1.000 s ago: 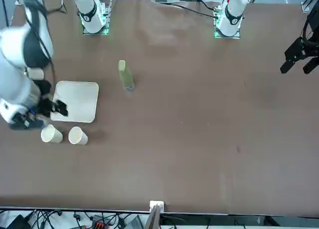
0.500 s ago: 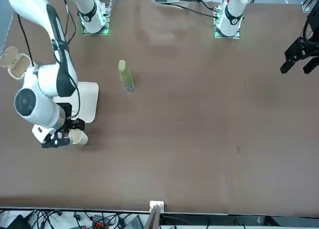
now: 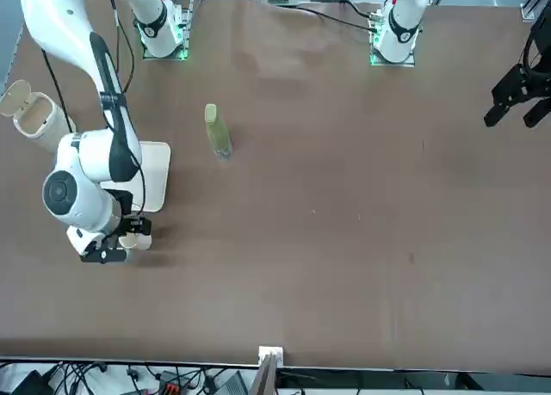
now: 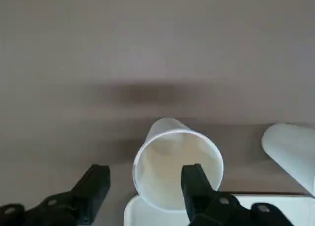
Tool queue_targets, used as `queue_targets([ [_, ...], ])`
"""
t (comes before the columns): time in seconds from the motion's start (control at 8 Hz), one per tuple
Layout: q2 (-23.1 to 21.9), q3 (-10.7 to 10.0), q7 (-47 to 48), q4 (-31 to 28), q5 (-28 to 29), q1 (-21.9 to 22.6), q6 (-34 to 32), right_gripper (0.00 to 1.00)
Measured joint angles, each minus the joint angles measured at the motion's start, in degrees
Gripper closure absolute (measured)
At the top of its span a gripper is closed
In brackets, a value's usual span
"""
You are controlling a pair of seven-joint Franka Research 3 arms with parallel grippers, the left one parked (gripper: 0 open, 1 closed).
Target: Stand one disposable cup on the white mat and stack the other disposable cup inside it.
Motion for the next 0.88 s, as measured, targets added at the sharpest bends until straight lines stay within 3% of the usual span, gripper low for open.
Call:
queue_targets([
  [0.25,1.0,0.0,2.1,0.1,0.0,0.0,1.4,0.33],
  [0.38,1.2,0.0,2.7,0.1,0.0,0.0,2.0,0.46],
  [0.5,1.2,0.0,2.9,0.1,0.3,0.0,2.2,0.52],
  [0.75,1.1,-0.1,3.3,0.4,0.8,0.0,2.2,0.96],
  [0.88,0.5,-0.2,3.5,0.6,0.8,-0.1,1.5,0.98],
])
